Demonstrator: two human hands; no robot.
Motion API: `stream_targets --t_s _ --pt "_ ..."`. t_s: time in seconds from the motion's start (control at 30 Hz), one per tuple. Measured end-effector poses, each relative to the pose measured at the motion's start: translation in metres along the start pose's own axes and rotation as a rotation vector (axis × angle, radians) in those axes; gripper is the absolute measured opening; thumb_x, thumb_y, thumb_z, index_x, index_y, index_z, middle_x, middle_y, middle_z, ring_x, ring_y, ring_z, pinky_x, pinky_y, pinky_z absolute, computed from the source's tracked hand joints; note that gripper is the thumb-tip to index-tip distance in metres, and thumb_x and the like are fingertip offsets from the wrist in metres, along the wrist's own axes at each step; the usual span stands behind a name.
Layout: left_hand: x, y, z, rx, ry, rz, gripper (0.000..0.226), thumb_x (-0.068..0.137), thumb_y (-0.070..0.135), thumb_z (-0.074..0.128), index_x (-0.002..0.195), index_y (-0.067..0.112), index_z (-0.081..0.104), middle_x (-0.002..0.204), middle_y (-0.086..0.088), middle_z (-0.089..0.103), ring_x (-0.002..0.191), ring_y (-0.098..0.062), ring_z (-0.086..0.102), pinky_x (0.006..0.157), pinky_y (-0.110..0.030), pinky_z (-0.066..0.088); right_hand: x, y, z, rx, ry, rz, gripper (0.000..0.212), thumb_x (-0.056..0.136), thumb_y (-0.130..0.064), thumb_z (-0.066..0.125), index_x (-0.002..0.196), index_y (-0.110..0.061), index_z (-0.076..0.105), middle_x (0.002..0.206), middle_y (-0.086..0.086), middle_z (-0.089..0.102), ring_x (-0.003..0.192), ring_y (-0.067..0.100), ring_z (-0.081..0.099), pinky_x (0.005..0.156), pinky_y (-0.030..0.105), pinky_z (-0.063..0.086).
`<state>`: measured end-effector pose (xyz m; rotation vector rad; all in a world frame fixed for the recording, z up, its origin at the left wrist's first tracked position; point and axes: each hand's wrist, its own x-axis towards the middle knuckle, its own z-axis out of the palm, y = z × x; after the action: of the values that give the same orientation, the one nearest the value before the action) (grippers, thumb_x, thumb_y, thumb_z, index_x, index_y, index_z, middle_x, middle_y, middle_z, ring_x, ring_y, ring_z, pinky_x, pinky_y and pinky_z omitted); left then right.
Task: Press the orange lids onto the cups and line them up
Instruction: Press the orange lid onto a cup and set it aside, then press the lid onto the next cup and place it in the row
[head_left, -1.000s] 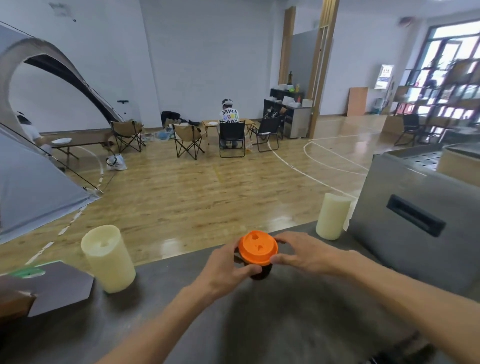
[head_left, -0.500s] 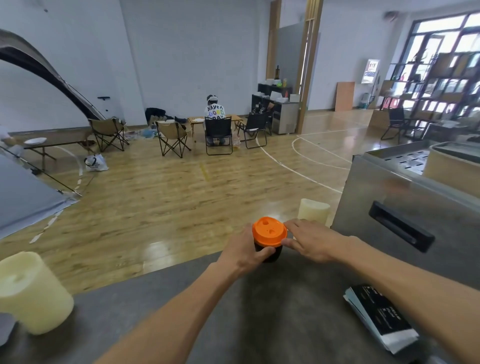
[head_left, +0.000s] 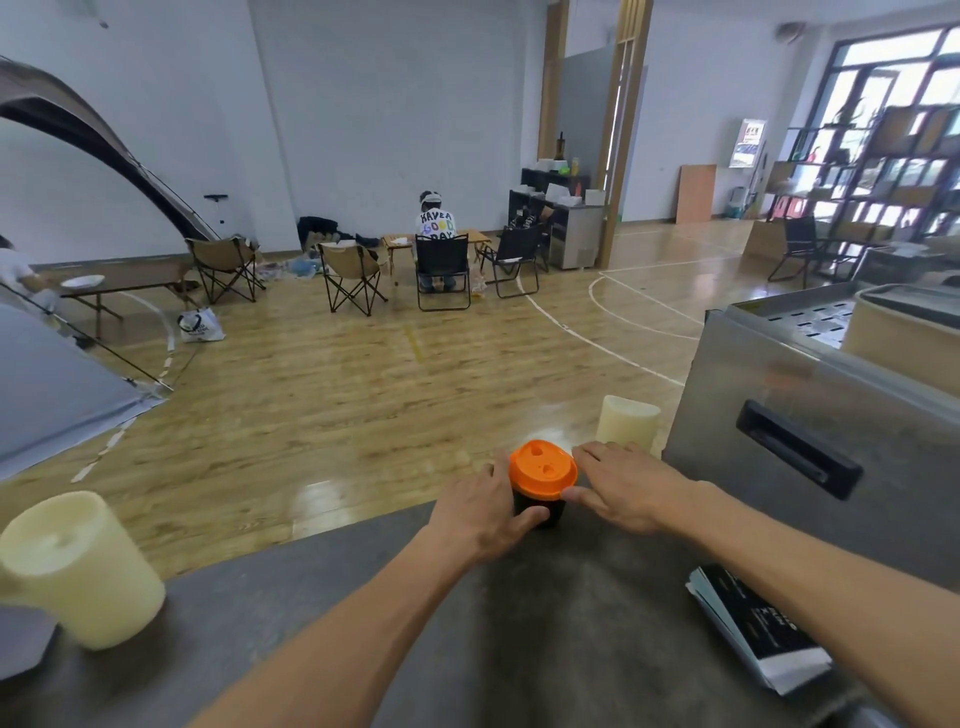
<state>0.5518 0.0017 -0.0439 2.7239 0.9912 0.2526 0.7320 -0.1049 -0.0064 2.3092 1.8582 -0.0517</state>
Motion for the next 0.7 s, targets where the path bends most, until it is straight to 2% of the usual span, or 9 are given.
stream_targets --t_s 0.13,0.23,0.4,0.53,0.7 --pt "-0.036 -0.014 -0.025 0.039 0.045 0.017 0.088 0.090 0.070 0.045 0.153 0.014 0.018 0.135 -0.013 0.056 0.117 -0.034 0.057 0.091 -0.041 0.044 -0.015 -0.024 -0.020 -0.153 0.244 0.026 0.060 0.101 -0.059 0.031 0.145 -0.019 0.040 0.145 0.005 0.049 0.130 0.025 0.046 0.104 0.041 0.034" --pt "-0.082 -0.042 -0.048 0.066 0.113 0.019 0.082 0.092 0.071 0.038 0.152 0.018 0.022 0.131 -0.010 0.059 0.114 -0.032 0.058 0.092 -0.040 0.042 -0.025 -0.069 -0.038 -0.181 0.374 -0.026 0.054 0.100 -0.057 0.030 0.138 -0.023 0.048 0.136 0.001 0.053 0.123 0.023 0.048 0.099 0.038 0.033" --pt "-0.175 -0.108 -0.085 0.118 0.181 -0.081 0.075 0.095 0.067 0.035 0.153 0.021 0.022 0.136 -0.004 0.056 0.119 -0.027 0.055 0.101 -0.038 0.040 -0.026 -0.180 -0.058 -0.094 0.379 -0.247 0.051 0.099 -0.056 0.035 0.137 -0.026 0.048 0.134 -0.001 0.054 0.124 0.021 0.048 0.102 0.037 0.034" --pt "-0.259 -0.164 -0.109 0.156 0.209 -0.201 0.075 0.095 0.067 0.037 0.153 0.022 0.022 0.140 -0.002 0.054 0.123 -0.025 0.054 0.101 -0.038 0.041 -0.028 -0.284 -0.061 0.000 0.364 -0.404 0.053 0.100 -0.057 0.036 0.140 -0.023 0.047 0.136 0.002 0.054 0.126 0.023 0.048 0.106 0.038 0.034" --pt "-0.357 -0.225 -0.136 0.264 0.262 -0.306 0.068 0.093 0.068 0.034 0.147 0.027 0.032 0.135 0.004 0.057 0.120 -0.018 0.056 0.099 -0.036 0.042 -0.038 -0.405 -0.059 0.054 0.332 -0.551 0.052 0.100 -0.056 0.038 0.135 -0.020 0.050 0.132 0.006 0.056 0.123 0.026 0.050 0.104 0.041 0.036"
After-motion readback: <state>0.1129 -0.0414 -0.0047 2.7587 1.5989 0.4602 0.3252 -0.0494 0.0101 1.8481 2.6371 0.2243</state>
